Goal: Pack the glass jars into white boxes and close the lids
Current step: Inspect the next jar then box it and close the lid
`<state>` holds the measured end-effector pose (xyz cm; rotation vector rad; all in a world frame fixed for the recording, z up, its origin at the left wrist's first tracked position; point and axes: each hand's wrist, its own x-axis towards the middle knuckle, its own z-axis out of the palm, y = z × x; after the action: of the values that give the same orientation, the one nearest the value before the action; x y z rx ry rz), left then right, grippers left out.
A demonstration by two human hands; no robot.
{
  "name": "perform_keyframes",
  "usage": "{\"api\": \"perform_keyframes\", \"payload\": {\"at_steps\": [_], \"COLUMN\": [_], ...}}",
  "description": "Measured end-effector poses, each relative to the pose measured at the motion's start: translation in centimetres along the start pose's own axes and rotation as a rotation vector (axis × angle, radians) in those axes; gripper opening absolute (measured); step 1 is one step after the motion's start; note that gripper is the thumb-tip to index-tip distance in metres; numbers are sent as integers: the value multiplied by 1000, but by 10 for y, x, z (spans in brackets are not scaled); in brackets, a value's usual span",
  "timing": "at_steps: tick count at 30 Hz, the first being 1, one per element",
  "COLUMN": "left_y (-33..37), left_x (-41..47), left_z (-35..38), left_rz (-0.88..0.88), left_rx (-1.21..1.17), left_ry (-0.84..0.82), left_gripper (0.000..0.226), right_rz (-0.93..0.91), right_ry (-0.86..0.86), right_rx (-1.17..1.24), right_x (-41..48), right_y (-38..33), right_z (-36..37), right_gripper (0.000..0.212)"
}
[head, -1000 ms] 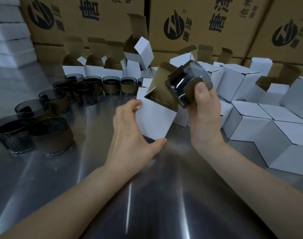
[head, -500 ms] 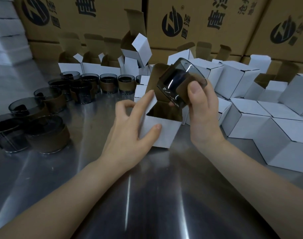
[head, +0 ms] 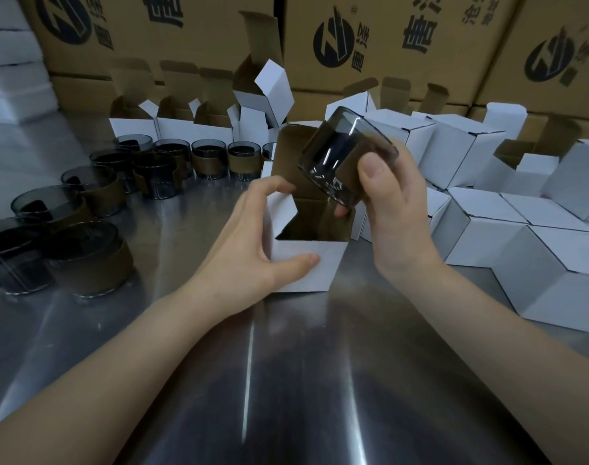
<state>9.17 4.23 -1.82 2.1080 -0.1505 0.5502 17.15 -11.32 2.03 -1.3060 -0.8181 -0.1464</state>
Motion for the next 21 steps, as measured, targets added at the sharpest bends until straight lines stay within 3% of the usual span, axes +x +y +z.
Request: {"api": "perform_keyframes", "payload": {"at_steps": [7, 14, 21], "left_y": [-4, -7, -13], "left_x": [0, -1, 0], "left_z": [-2, -1, 7], "left_rz": [14, 32, 13], "left_rx": [62, -103, -110], "left_ry": [-34, 33, 75], "left_gripper": [79, 75, 79], "right_rz": [-41, -45, -134], "right_ry": [-1, -102, -226], "right_rx": [-73, -148, -559], "right_x": [-1, 3, 4], "right_y": [-1, -7, -20], "right_z": [-1, -5, -4], "right_gripper": [37, 40, 56]}}
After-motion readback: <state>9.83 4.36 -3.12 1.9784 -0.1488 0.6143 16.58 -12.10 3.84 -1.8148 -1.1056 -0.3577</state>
